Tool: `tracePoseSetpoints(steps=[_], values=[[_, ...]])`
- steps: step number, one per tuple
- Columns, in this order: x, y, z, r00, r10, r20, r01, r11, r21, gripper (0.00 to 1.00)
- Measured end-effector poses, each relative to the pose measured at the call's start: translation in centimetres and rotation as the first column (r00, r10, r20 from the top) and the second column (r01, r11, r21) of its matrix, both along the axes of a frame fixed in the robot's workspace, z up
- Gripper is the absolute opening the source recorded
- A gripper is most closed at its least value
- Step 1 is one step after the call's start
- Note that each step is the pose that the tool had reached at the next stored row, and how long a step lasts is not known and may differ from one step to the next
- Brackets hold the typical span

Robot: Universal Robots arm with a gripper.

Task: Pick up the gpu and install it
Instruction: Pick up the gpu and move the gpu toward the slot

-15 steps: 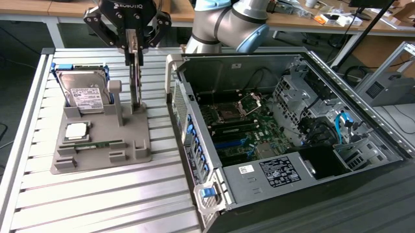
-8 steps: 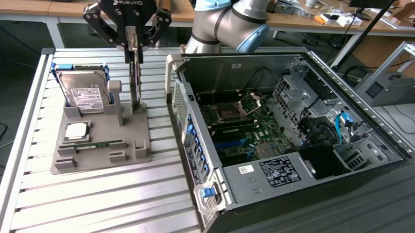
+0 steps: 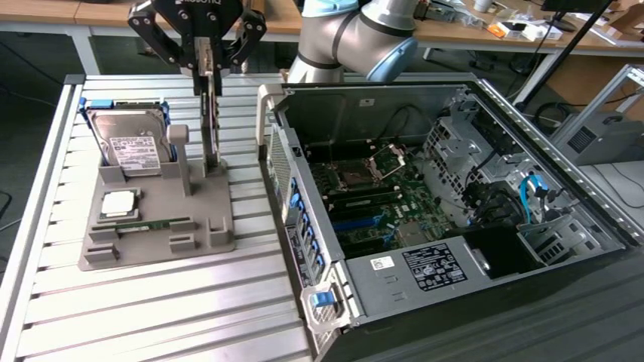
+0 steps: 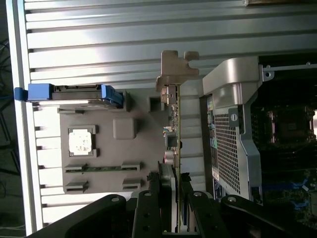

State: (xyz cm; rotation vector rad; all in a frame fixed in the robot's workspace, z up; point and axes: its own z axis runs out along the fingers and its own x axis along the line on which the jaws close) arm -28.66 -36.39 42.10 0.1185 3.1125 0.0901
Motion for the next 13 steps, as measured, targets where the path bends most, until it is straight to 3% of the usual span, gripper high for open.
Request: tracePoseSetpoints(steps=[13], values=[[0.02,-0.10,0.02,1.0000,0.000,0.0001,0.000,1.0000,0.0010,0.27]])
